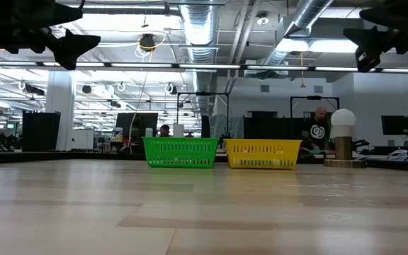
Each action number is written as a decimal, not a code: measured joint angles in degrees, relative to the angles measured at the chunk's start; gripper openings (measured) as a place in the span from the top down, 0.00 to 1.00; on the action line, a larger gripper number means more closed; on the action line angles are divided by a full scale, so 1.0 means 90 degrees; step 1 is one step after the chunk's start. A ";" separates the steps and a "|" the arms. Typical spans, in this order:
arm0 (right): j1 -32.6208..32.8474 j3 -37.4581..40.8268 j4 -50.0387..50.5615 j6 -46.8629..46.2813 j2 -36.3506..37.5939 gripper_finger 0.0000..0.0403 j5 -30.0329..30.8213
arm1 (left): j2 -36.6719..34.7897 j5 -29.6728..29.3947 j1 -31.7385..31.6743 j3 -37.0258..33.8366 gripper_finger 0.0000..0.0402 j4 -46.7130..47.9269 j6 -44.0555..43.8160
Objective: Pick & Place Markers
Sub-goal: Return to Home Position
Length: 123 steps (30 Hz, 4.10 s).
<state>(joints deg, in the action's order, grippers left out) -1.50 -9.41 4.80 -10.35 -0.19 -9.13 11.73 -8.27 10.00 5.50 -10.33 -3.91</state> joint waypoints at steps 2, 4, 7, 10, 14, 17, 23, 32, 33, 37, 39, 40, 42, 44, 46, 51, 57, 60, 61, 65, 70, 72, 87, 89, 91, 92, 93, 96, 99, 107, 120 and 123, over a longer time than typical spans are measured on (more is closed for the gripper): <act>0.0000 0.0000 0.0029 0.0034 0.0000 0.58 -0.0003 | 0.0000 0.0003 0.0002 0.0000 0.24 0.0003 0.0027; -0.0002 0.0000 0.0071 0.0034 0.0000 0.58 -0.0151 | -0.0010 0.0084 0.0002 0.0000 0.24 0.0017 0.0027; -0.0001 0.0000 0.0084 0.0037 0.0000 0.58 -0.0593 | -0.0063 0.0216 0.0002 0.0002 0.24 0.0119 -0.0005; 0.0000 -0.0002 0.0084 0.0034 0.0000 0.57 -0.0671 | -0.0073 0.0216 0.0002 0.0002 0.24 0.0139 -0.0097; -0.0021 -0.0002 0.0086 0.0035 0.0000 0.58 -0.0658 | -0.0075 0.0216 0.0002 0.0002 0.24 0.0146 -0.0103; -0.0022 -0.0002 0.0085 0.0037 0.0000 0.58 -0.0657 | -0.0073 0.0214 0.0002 0.0002 0.24 0.0160 -0.0096; -0.0022 -0.0002 0.0092 -0.0112 0.0000 0.58 -0.0469 | -0.0073 0.0185 0.0002 0.0002 0.24 0.0155 -0.0147; -0.0022 -0.0005 0.0303 -0.0350 0.0000 0.58 -0.0302 | -0.0072 0.0160 0.0002 0.0002 0.24 0.0141 -0.0164; -0.0022 -0.0005 0.0303 -0.0352 0.0000 0.58 -0.0301 | -0.0070 0.0160 0.0002 0.0002 0.24 0.0132 -0.0164; -0.0022 -0.0005 0.0303 -0.0352 0.0000 0.57 -0.0303 | -0.0070 0.0163 0.0002 0.0007 0.24 0.0093 -0.0164; -0.0022 -0.0005 0.0303 -0.0354 0.0000 0.58 -0.0305 | -0.0070 0.0163 0.0002 0.0007 0.24 0.0095 -0.0164; -0.0022 -0.0005 0.0303 -0.0354 0.0000 0.58 -0.0306 | -0.0070 0.0163 0.0002 0.0007 0.24 0.0095 -0.0167; -0.0022 -0.0007 0.0303 -0.0354 0.0000 0.58 -0.0306 | -0.0070 0.0163 0.0002 0.0007 0.24 0.0095 -0.0165; -0.0022 -0.0005 0.0305 -0.0354 -0.0002 0.58 -0.0308 | -0.0070 0.0163 0.0002 0.0007 0.24 0.0095 -0.0167; -0.0022 -0.0005 0.0303 -0.0354 -0.0002 0.58 -0.0308 | -0.0070 0.0163 0.0002 0.0007 0.24 0.0095 -0.0165; -0.0022 -0.0005 0.0303 -0.0357 -0.0002 0.57 -0.0310 | -0.0070 0.0163 0.0002 0.0007 0.24 0.0095 -0.0164; -0.0022 -0.0005 0.0305 -0.0357 -0.0002 0.58 -0.0313 | -0.0070 0.0163 0.0002 0.0007 0.24 0.0095 -0.0166; -0.0022 -0.0005 0.0305 -0.0359 -0.0002 0.58 -0.0313 | -0.0070 0.0163 0.0002 0.0007 0.24 0.0095 -0.0167; -0.0022 -0.0005 0.0305 -0.0359 -0.0002 0.58 -0.0313 | -0.0070 0.0163 0.0002 0.0007 0.24 0.0094 -0.0166; -0.0022 -0.0005 0.0305 -0.0359 -0.0002 0.57 -0.0313 | -0.0070 0.0163 0.0002 0.0007 0.24 0.0095 -0.0166; -0.0021 -0.0005 0.0305 -0.0359 -0.0002 0.58 -0.0313 | -0.0070 0.0165 0.0002 0.0007 0.24 0.0095 -0.0165; -0.0022 -0.0005 0.0305 -0.0359 -0.0002 0.58 -0.0313 | -0.0070 0.0165 0.0002 0.0007 0.24 0.0093 -0.0164; -0.0022 -0.0005 0.0305 -0.0359 -0.0005 0.58 -0.0313 | -0.0070 0.0165 0.0002 0.0007 0.24 0.0093 -0.0165; -0.0019 -0.0005 0.0305 -0.0359 -0.0005 0.58 -0.0313 | -0.0070 0.0165 0.0004 0.0007 0.24 0.0094 -0.0166; -0.0021 -0.0005 0.0305 -0.0359 -0.0005 0.58 -0.0311 | -0.0070 0.0165 0.0003 0.0007 0.24 0.0092 -0.0166; -0.0022 -0.0005 0.0305 -0.0359 -0.0005 0.57 -0.0312 | -0.0070 0.0165 0.0004 0.0007 0.24 0.0093 -0.0165; -0.0021 -0.0005 0.0305 -0.0359 -0.0005 0.57 -0.0313 | -0.0070 0.0165 0.0005 0.0007 0.24 0.0092 -0.0164; -0.0020 -0.0005 0.0305 -0.0359 -0.0005 0.58 -0.0311 | -0.0070 0.0165 0.0005 0.0007 0.24 0.0094 -0.0166; -0.0020 -0.0005 0.0305 -0.0359 -0.0005 0.58 -0.0311 | -0.0070 0.0165 0.0003 0.0007 0.24 0.0092 -0.0164; -0.0022 -0.0005 0.0305 -0.0359 -0.0005 0.57 -0.0313 | -0.0070 0.0165 0.0002 0.0007 0.24 0.0092 -0.0166; -0.0022 -0.0005 0.0305 -0.0359 -0.0005 0.57 -0.0313 | -0.0070 0.0165 0.0002 0.0007 0.24 0.0094 -0.0164; -0.0020 -0.0005 0.0305 -0.0358 -0.0005 0.58 -0.0311 | -0.0070 0.0167 0.0004 0.0007 0.24 0.0092 -0.0166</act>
<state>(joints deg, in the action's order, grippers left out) -1.68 -9.45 7.54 -13.57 -0.23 -11.93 11.09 -6.77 10.04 5.56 -9.50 -5.40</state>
